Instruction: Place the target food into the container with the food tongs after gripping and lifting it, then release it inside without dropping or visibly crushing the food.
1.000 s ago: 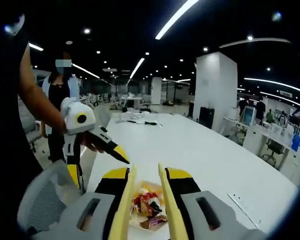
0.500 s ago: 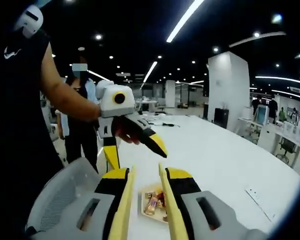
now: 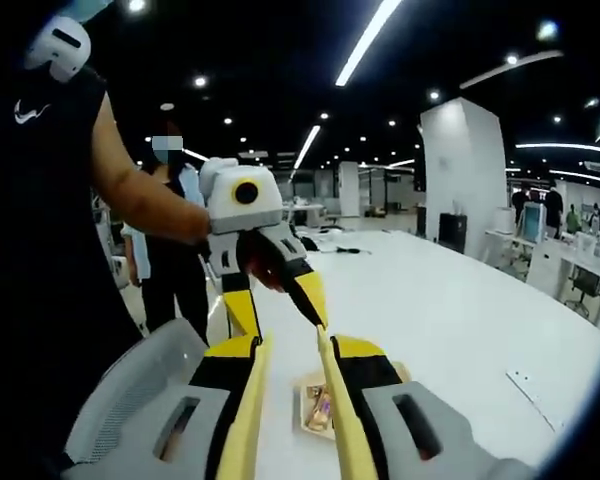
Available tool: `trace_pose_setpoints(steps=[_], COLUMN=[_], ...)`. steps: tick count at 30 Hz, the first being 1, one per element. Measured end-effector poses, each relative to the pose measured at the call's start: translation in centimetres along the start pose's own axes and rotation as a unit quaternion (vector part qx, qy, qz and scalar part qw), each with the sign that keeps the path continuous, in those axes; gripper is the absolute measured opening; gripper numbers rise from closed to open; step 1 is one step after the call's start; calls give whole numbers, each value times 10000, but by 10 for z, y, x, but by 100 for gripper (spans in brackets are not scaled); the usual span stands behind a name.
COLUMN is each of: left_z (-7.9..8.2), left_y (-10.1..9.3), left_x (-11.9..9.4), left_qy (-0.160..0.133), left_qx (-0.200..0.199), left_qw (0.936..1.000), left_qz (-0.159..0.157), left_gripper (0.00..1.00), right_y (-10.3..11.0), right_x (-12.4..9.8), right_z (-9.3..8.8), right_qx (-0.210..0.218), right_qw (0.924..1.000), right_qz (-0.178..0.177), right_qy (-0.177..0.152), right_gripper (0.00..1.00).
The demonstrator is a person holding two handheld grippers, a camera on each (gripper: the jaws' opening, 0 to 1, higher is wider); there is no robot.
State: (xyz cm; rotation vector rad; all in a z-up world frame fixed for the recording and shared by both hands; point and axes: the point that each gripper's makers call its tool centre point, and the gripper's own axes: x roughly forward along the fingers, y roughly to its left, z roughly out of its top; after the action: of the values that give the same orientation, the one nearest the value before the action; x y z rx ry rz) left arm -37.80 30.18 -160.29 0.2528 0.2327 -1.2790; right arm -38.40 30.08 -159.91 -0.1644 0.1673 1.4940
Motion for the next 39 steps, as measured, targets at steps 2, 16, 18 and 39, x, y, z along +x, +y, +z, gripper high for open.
trace_pose_setpoints(steps=[2,16,18,39], left_z=[-1,0,2,-1], left_y=[-1,-7,-9,1], left_x=[0,2,-1,-16], left_qy=[29,186,175,446], left_qx=[31,234,228,282], left_qw=[10000,9993,9992,9986], left_qz=[-43,-229,-288,-72], left_gripper=[26,23,21,1], right_y=[3,7,9,0], right_x=[1,5,5,-15], right_z=[2,6,6,4], right_qx=[-39,-13,0,533], right_qw=[10000,9997,9996,9985], right_qz=[83,203,238,-82], right_qy=[-23,-151,-156,30], right_gripper=[27,26,26,27])
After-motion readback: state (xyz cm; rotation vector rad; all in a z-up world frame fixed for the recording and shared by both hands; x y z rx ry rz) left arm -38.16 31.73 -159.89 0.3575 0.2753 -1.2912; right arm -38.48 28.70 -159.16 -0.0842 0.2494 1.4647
